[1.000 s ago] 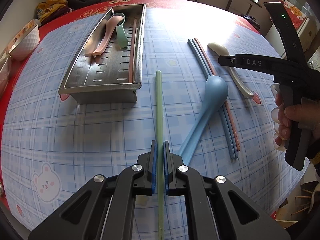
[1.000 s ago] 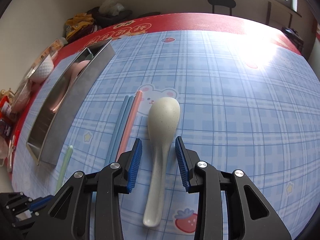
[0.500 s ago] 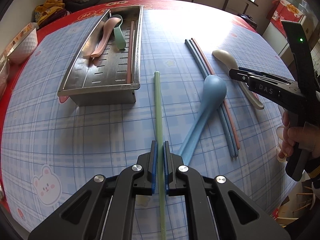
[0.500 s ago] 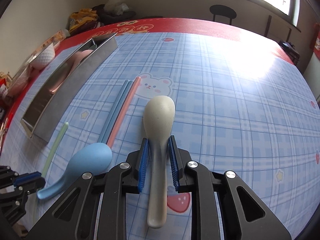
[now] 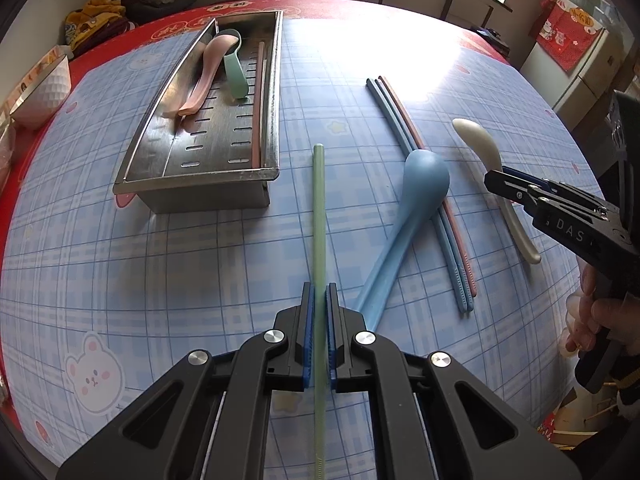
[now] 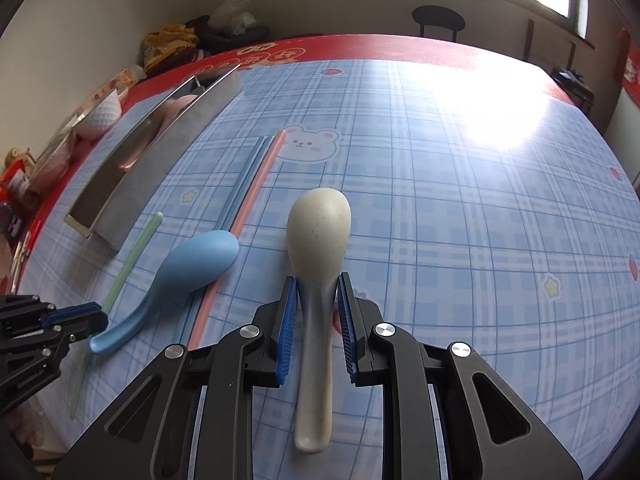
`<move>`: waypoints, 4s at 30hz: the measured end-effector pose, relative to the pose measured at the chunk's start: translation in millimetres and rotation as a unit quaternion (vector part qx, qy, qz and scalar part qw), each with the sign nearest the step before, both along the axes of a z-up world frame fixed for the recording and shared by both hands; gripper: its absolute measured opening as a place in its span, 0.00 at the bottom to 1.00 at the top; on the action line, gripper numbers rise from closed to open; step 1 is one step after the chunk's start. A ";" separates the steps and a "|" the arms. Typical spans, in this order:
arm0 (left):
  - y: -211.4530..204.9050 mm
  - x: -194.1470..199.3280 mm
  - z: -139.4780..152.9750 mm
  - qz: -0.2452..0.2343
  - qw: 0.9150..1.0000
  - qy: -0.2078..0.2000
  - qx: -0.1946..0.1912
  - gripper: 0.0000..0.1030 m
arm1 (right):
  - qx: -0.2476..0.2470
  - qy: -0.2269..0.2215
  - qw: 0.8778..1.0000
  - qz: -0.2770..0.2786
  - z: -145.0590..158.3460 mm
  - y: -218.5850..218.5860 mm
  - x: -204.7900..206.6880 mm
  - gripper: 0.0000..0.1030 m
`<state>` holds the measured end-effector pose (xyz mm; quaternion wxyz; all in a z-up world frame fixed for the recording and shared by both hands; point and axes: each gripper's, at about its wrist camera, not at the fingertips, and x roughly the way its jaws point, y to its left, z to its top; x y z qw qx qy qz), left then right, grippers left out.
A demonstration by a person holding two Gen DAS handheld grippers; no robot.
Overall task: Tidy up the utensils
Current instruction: 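Lower the green chopstick into the caddy and open the left tool while the right tool carries the cream spoon, then lower the cream spoon into the steel caddy and open the right tool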
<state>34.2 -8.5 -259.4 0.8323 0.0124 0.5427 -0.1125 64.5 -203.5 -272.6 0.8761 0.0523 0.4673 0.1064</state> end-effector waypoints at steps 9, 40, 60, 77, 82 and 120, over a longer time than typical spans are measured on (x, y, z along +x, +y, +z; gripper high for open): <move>-2.6 -0.6 30.7 -0.022 0.999 -0.032 -0.005 0.06 | 0.045 0.003 0.999 -0.016 6.0 -13.3 -9.1 0.20; 32.2 188.2 33.7 0.030 0.999 -0.011 -0.033 0.06 | 0.048 0.015 0.994 -0.099 21.0 -34.1 -14.2 0.05; 39.5 186.6 24.6 0.031 0.999 -0.002 -0.038 0.06 | 0.137 0.075 0.988 -0.012 0.9 25.3 21.2 0.28; 34.8 190.0 21.8 0.030 0.999 0.004 -0.036 0.06 | 0.143 0.060 0.987 -0.052 2.9 3.1 17.0 0.13; 26.9 198.7 22.9 0.026 0.999 0.000 -0.028 0.06 | 0.142 0.061 0.986 -0.064 3.2 -4.8 13.2 0.13; 156.5 87.3 64.5 0.099 0.991 -0.081 -0.041 0.87 | 0.076 0.118 0.990 -0.032 36.0 173.3 192.5 0.13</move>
